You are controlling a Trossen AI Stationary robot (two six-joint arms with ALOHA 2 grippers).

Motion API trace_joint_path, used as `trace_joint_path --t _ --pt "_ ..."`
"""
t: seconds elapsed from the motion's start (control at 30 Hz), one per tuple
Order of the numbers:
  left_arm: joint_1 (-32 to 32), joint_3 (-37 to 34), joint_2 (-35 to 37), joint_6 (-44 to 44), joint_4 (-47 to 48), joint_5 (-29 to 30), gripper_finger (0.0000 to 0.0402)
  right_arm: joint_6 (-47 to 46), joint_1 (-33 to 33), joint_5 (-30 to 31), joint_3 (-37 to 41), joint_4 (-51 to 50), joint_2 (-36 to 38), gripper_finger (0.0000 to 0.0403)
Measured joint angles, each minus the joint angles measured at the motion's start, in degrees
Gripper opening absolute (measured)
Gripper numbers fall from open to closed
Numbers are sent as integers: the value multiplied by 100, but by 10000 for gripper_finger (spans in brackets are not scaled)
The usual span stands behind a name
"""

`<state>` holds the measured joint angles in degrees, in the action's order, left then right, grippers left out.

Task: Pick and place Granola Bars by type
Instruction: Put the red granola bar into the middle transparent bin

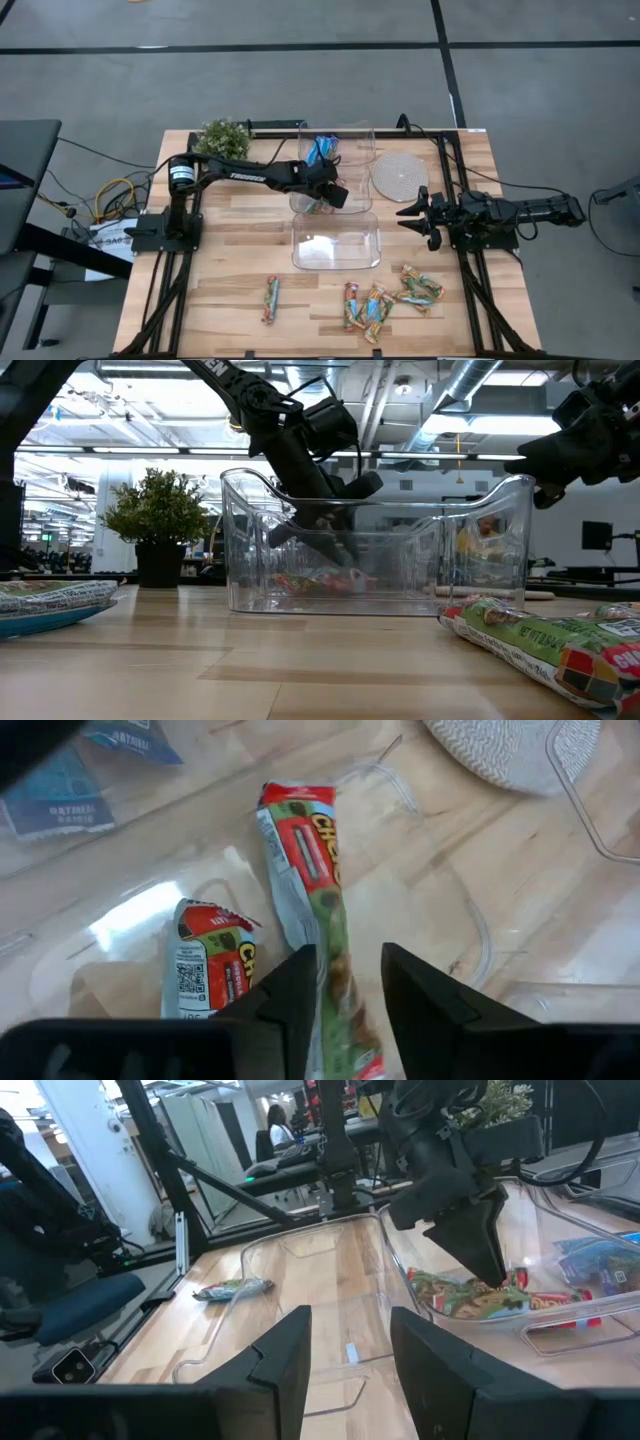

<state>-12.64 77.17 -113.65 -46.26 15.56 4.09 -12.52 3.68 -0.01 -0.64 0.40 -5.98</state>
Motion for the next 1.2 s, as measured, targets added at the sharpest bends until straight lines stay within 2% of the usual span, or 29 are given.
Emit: trace_joint_path --t 0.57,0.73,1.03,1.2 --pt "-11 0 13 13 -459 -82 100 0 -1 -1 0 0 0 134" --pt "13 29 15 6 -954 -382 100 1 -1 -2 0 0 0 133" --pt "114 990 66 561 -866 -421 100 -2 1 -2 0 0 0 133" --pt "253 1663 282 1126 -490 -54 100 -1 1 0 1 0 1 134"
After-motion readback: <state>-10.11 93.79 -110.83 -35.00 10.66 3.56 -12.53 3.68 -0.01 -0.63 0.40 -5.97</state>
